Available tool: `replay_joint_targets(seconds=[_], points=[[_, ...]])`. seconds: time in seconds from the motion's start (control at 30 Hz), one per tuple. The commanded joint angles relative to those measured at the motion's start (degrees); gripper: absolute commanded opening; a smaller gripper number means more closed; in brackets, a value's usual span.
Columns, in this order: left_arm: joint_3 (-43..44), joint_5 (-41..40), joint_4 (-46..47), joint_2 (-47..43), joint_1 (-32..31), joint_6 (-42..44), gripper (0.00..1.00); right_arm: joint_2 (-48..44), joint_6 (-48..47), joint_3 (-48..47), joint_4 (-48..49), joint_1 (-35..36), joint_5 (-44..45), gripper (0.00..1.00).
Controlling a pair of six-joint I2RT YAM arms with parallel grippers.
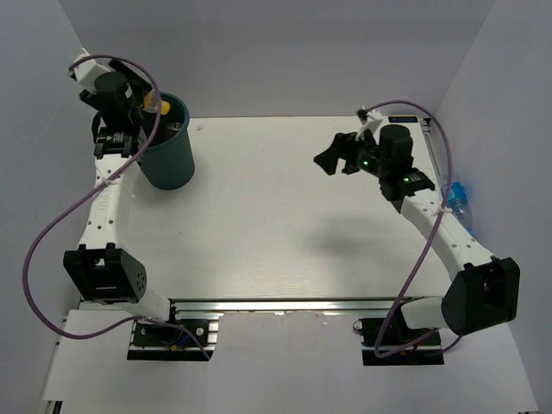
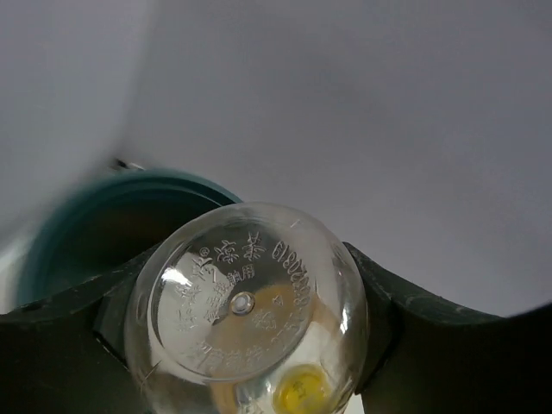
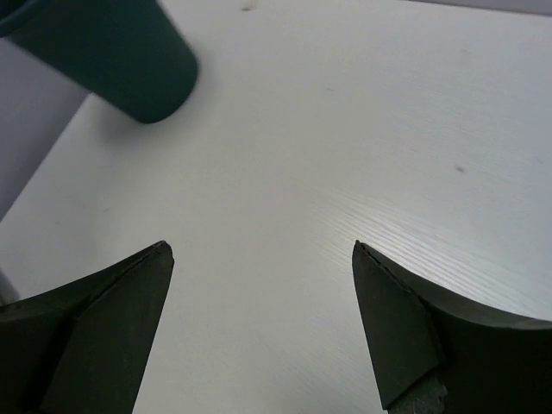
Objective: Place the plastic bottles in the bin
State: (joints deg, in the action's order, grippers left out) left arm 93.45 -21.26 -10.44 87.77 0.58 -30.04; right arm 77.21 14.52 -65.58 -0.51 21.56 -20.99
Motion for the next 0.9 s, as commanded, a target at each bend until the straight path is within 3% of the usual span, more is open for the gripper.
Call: replay_joint_targets(seconds=[0.0,0.03,0.07,0.1,0.13,0.27,0.43,0.5,0.53,0.67,0.77,0.87], points=[[3.1,-15.7,-6.3,3.5,4.9,3.1,0.42,-2.8,1.8,2.5,-4.0,-6.5,2.7,0.89],[3.5,-15.9,-6.2,4.7,5.5,3.6,0.46,-3.4,2.0,3.1,-4.3,-8.1,3.0,0.88],[3.8,-15.7,-5.7,7.0,6.1,5.2,0.72,-4.0,1.6,3.5,-4.8,-10.6,3.8,0.88],[4.3,-15.4,-4.7,8.0,6.3,6.3,0.9,-5.2,0.7,4.1,-6.0,-11.6,6.2,0.88],[4.9,-15.0,-4.5,9.0,6.3,7.2,0.98,-5.7,-0.1,4.5,-6.6,-12.7,8.0,0.89],[11.3,-10.7,-7.6,13.6,6.3,8.1,0.98,-6.6,-8.1,1.7,-12.8,-20.7,14.2,0.89],[23.6,-7.1,-12.6,15.7,6.3,7.7,0.98,-0.1,-21.6,-3.9,-20.2,-28.4,27.4,0.89],[25.1,-3.3,-13.6,14.6,6.2,7.5,0.98,4.7,-25.1,-5.8,-20.6,-31.0,34.4,0.89],[24.9,2.5,-13.6,13.8,6.2,7.6,0.98,6.4,-26.2,-6.5,-20.8,-31.9,36.4,0.89],[15.8,15.7,-8.5,5.7,4.4,5.8,0.98,15.4,-30.1,-9.2,-20.1,-36.4,41.1,0.89],[3.3,14.9,-2.6,-2.3,-4.5,6.3,0.98,22.0,-34.2,-9.5,-16.8,-37.7,40.5,0.89],[-7.6,14.0,2.0,-8.2,-8.7,5.7,0.98,26.7,-36.3,-9.8,-14.5,-38.8,42.8,0.89]])
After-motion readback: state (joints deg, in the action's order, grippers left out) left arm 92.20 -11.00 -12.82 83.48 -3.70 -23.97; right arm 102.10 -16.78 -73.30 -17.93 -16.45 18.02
